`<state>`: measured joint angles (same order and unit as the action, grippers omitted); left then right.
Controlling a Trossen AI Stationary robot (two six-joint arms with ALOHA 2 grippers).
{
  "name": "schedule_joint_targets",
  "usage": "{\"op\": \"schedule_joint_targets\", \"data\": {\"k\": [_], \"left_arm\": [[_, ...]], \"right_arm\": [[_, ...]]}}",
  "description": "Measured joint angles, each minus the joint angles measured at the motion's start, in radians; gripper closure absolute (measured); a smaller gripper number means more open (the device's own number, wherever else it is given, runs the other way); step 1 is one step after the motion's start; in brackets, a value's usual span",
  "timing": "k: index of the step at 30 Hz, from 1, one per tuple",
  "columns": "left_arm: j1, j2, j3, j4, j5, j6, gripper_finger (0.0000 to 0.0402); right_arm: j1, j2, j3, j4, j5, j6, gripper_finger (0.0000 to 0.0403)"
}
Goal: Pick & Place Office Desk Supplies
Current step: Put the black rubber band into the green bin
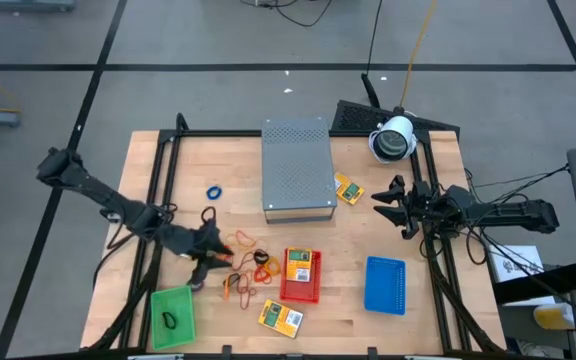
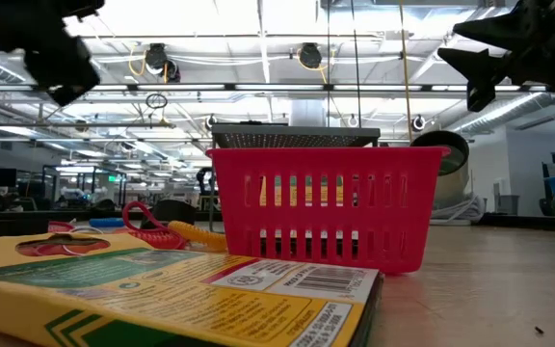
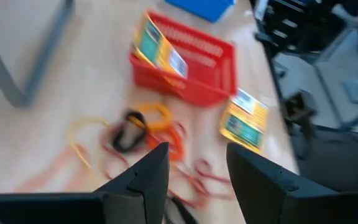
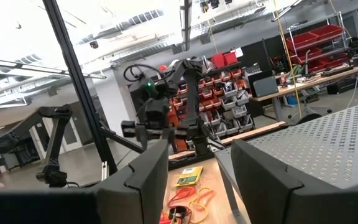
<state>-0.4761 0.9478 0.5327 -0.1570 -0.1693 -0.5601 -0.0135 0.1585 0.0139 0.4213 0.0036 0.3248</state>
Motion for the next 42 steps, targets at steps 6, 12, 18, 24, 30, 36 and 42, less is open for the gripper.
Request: {"op": "schedule_joint_targets", "data": {"k": [6, 12, 18, 24, 30, 36, 42], "left_arm": [[0.071, 0.025, 0.0, 0.061, -0.032, 0.186, 0.0234], [0.109, 0.145, 0.0, 0.166, -0.041, 0.289, 0.0234], [0.134, 0.286, 0.0, 0.236, -0.01, 0.284, 0.0234], [0.15, 0.375, 0.0, 0.313, 0.015, 0.28, 0.0234], [0.149, 0.433, 0.0, 0.345, 0.038, 0.285, 0.0234], [0.149, 0.479, 0.0, 0.345, 0.034, 0.27, 0.0234], [0.149, 0.514, 0.0, 0.345, 0.03, 0.266, 0.0234]], "right_arm": [[0.0, 0.0, 0.0, 0.0, 0.0, -0.006, 0.0234], [0.0, 0.0, 0.0, 0.001, 0.0, -0.015, 0.0234], [0.0, 0.0, 0.0, 0.001, 0.0, -0.015, 0.0234], [0.0, 0.0, 0.0, 0.001, 0.0, -0.015, 0.0234], [0.0, 0.0, 0.0, 0.005, 0.0, -0.015, 0.0234], [0.0, 0.0, 0.0, 0.014, -0.001, -0.015, 0.0234], [0.0, 0.0, 0.0, 0.016, -0.002, -0.015, 0.0234]]}}
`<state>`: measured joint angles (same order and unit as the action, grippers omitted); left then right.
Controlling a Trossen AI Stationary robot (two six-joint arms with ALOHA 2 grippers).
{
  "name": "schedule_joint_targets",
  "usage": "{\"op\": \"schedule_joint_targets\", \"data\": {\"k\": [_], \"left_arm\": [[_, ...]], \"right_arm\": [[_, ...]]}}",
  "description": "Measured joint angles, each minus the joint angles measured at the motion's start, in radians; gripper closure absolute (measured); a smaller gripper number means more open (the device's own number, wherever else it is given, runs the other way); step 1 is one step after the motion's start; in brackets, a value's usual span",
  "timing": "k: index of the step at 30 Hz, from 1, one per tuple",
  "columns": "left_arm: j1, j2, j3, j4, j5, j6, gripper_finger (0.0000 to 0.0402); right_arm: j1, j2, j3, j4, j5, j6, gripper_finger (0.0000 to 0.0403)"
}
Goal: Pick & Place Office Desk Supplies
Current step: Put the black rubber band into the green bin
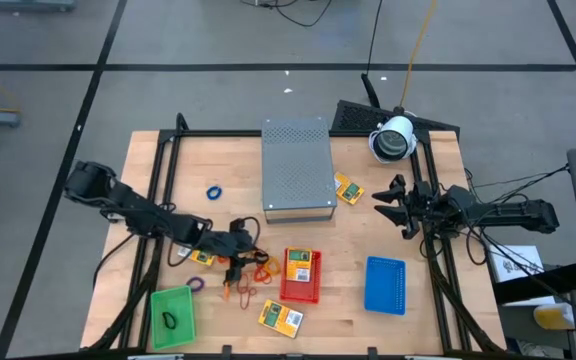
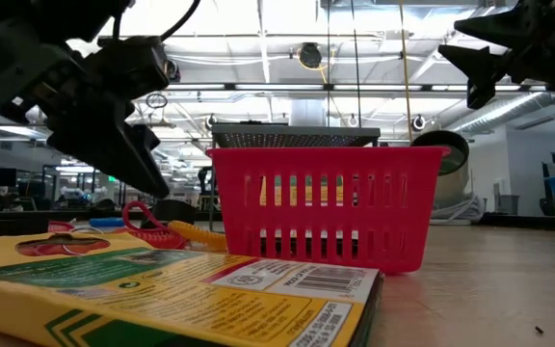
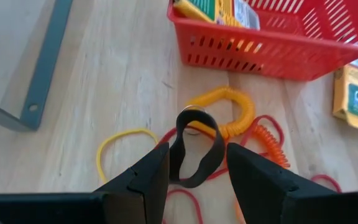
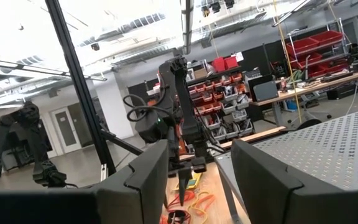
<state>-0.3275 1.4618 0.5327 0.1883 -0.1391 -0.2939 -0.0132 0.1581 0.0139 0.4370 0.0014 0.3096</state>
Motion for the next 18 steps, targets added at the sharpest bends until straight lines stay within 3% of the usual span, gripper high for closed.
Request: {"op": "schedule_joint_targets", "data": {"k": [18], "left_arm": [[0.0, 0.007, 0.0, -0.03, 0.002, -0.002, 0.0234]], "right_arm": [[0.0, 0.0, 0.0, 0.002, -0.002, 0.0, 0.0234]]}}
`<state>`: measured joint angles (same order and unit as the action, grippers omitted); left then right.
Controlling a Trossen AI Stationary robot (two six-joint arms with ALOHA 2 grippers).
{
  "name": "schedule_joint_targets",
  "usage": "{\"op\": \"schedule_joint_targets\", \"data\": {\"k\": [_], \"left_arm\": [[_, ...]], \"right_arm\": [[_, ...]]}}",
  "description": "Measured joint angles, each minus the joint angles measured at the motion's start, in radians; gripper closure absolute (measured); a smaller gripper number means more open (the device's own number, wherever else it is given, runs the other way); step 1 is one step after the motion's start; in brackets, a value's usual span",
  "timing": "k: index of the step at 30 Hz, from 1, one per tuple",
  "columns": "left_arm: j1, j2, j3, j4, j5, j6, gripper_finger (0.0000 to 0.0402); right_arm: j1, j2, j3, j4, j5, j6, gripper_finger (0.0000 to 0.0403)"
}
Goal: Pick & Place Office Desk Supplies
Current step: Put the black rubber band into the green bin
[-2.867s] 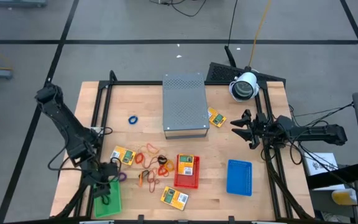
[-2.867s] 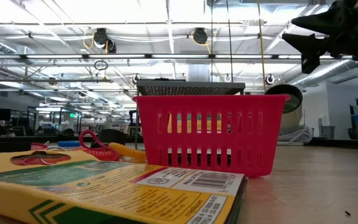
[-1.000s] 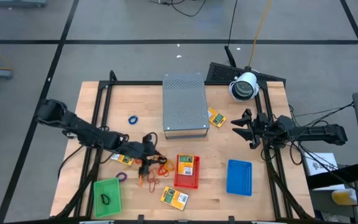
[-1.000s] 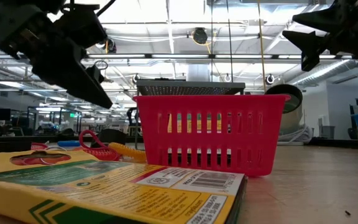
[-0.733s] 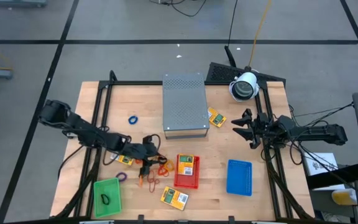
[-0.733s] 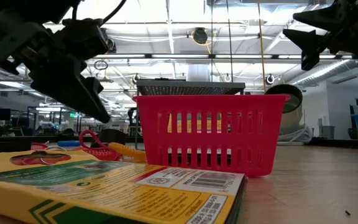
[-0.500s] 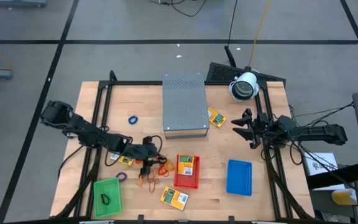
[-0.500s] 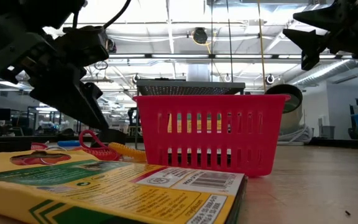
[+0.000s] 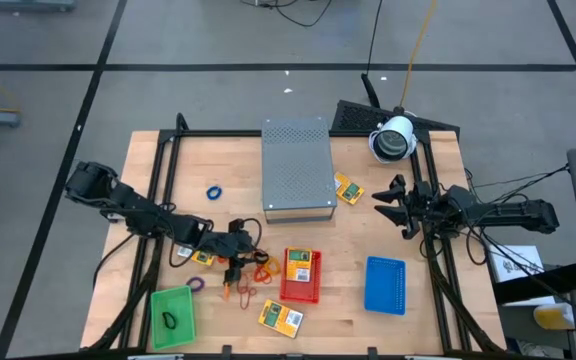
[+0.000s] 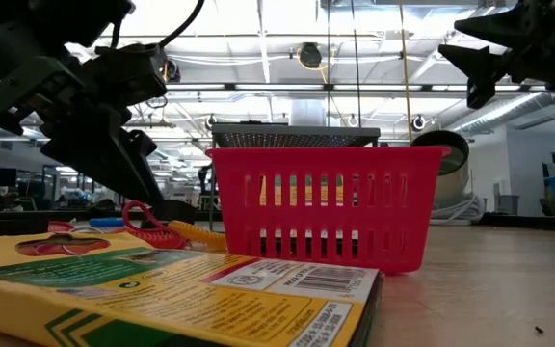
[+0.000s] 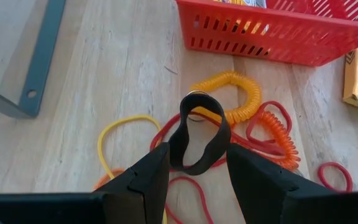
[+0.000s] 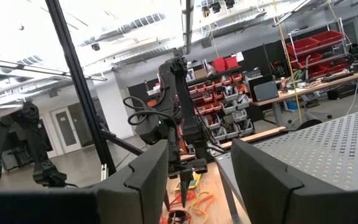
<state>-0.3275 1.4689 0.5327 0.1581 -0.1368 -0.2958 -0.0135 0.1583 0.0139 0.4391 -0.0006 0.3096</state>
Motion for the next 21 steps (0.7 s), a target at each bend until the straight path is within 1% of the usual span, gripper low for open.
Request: {"op": "schedule_joint_targets", "data": {"k": [11, 17, 21], "left_arm": [[-0.004, 0.019, 0.0, 0.007, -0.001, -0.025, 0.0234], [-0.004, 0.082, 0.0, 0.095, 0.01, -0.034, 0.0234], [-0.004, 0.127, 0.0, 0.136, 0.04, -0.047, 0.0234]], "right_arm": [[0.0, 0.0, 0.0, 0.006, 0.0, 0.0, 0.0234], [0.0, 0.0, 0.0, 0.006, 0.0, 0.0, 0.0234], [0.0, 0.0, 0.0, 0.01, 0.0, 0.0, 0.0234]]}}
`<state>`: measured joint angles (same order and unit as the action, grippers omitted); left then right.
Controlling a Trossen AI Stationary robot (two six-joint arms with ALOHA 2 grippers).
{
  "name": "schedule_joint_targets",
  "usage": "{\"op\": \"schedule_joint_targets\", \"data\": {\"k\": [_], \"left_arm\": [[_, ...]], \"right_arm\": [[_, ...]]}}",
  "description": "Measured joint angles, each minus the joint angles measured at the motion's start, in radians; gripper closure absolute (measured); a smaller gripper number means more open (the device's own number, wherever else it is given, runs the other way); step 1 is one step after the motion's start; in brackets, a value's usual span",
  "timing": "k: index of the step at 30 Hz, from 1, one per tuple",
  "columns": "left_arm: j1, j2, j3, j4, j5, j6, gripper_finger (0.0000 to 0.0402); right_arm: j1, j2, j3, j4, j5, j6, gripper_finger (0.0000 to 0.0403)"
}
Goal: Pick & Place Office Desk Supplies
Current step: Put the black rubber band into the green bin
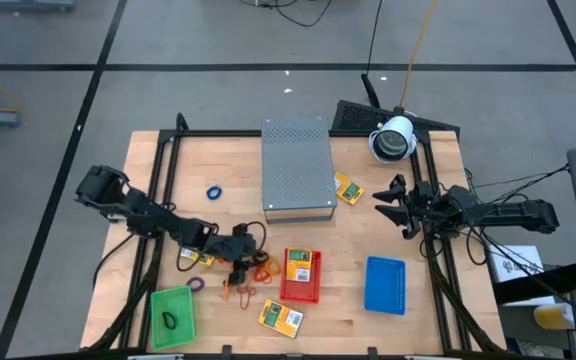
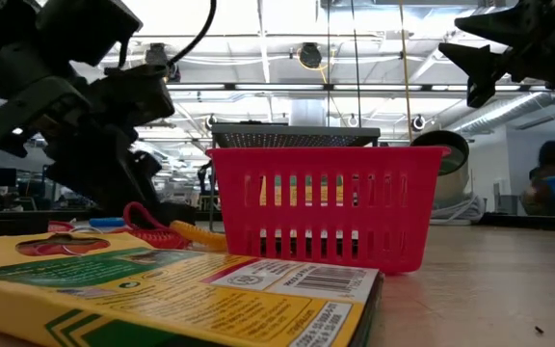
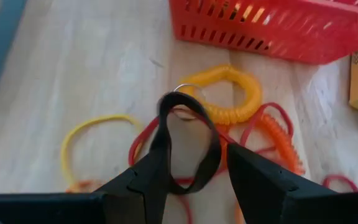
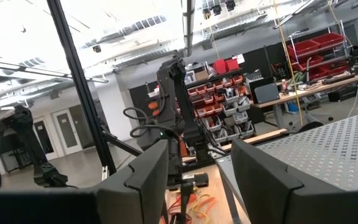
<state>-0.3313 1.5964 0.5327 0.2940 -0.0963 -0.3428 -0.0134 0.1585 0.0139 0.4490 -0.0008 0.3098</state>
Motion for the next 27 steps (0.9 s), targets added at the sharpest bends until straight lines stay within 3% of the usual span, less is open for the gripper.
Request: {"op": "schedule_joint_targets", "data": {"k": [7, 16, 27], "left_arm": [[-0.004, 0.033, 0.0, 0.016, -0.006, -0.035, 0.0253], [-0.005, 0.031, 0.0, 0.019, 0.062, -0.037, 0.0391], [-0.001, -0.011, 0.0, 0.015, 0.071, -0.052, 0.0391]], "right_arm": [[0.0, 0.0, 0.0, 0.008, 0.0, 0.0, 0.0234], [0.0, 0.0, 0.0, 0.007, 0.0, 0.0, 0.0234], [0.0, 0.0, 0.0, 0.007, 0.0, 0.0, 0.0234]]}}
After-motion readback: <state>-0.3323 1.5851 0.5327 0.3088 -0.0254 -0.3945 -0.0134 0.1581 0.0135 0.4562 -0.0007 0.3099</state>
